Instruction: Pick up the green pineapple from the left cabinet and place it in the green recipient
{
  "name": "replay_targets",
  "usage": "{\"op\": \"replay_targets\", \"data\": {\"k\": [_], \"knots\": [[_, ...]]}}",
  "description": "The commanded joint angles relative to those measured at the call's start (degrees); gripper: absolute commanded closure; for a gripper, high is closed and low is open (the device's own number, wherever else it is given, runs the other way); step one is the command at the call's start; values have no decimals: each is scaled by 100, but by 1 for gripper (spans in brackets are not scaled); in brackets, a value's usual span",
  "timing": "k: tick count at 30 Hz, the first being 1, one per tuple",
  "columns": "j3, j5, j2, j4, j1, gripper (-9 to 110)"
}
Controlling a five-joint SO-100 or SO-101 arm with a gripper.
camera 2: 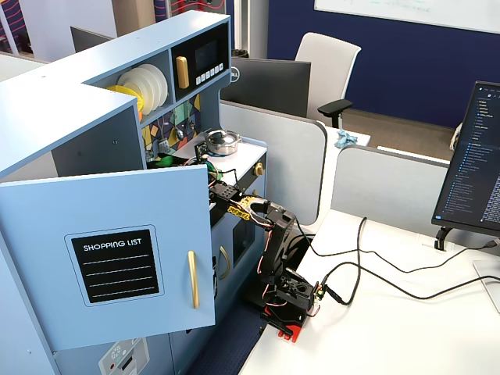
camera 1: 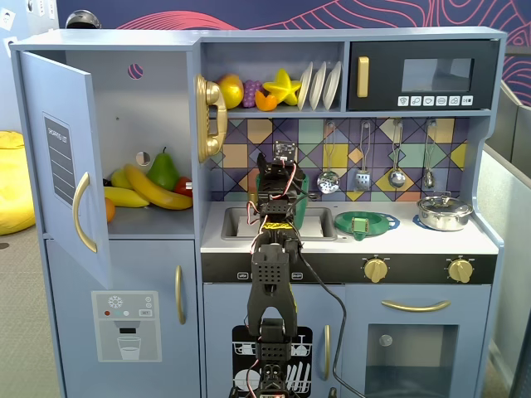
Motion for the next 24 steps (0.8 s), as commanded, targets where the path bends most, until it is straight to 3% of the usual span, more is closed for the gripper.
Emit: {"op": "replay_targets", "data": {"k": [1,6,11,24], "knots": [[-448,53,97,9,105,73],[-316,-9,352,44,123,74],[422,-9,1661,562,44,76],[5994,-519,6662,2566,-79,81]]}}
